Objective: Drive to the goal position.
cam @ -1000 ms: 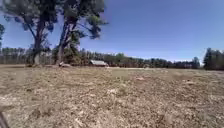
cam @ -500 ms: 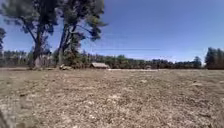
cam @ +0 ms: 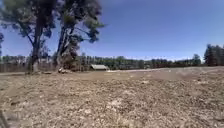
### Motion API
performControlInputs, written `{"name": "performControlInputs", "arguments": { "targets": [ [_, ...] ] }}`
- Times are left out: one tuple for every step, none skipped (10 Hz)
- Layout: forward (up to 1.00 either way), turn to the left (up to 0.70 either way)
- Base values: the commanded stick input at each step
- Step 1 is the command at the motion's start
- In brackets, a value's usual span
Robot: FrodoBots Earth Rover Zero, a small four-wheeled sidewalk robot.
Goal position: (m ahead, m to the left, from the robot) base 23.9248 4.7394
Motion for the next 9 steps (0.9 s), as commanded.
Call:
{"name": "performControlInputs", "arguments": {
  "targets": [
    [0.70, 0.00],
    [0.70, 0.00],
    [0.70, 0.00],
    [0.70, 0.00],
    [0.70, 0.00],
    [0.70, 0.00],
    [0.70, 0.00],
    [0.70, 0.00],
    [0.70, 0.00]
  ]
}}
